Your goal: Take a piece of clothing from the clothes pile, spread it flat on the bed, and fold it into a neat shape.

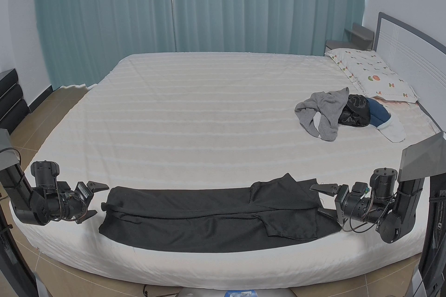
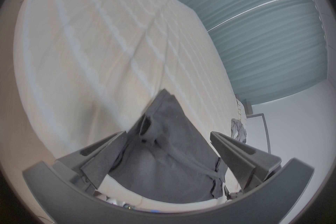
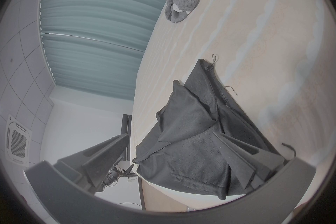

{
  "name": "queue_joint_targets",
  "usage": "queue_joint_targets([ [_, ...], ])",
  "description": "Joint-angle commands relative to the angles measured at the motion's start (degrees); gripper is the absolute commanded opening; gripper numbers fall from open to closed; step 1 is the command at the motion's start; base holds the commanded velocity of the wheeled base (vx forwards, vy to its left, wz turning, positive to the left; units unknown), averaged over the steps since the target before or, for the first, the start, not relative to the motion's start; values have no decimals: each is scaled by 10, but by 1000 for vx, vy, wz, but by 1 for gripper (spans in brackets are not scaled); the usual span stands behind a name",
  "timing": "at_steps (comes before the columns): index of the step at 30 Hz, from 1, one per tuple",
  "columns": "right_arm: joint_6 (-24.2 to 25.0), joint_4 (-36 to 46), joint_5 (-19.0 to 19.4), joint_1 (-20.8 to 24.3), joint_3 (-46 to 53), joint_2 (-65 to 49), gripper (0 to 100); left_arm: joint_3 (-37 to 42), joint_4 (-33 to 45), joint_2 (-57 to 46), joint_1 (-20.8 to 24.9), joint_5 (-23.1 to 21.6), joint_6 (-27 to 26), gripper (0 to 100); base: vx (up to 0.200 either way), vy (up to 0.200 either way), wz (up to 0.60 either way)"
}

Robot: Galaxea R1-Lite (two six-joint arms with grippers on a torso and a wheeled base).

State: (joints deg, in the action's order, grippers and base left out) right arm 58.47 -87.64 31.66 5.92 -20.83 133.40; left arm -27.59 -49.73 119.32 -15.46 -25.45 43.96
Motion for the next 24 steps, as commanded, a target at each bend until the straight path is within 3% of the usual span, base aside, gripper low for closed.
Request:
queue_joint_targets([
  [1,1,-1,-1,1,-1,4,100,-65,-15,62,8,43,1,100,0,0,0],
  [10,1,-1,-1,1,2,4,100,-223,31,123,47,57,11,100,0,0,0],
  [19,0,-1,-1,5,0,4,100,-235,28,142,65,59,24,100,0,0,0],
  [24,0,-1,-3,5,0,4,100,-217,24,148,72,62,-30,100,0,0,0],
])
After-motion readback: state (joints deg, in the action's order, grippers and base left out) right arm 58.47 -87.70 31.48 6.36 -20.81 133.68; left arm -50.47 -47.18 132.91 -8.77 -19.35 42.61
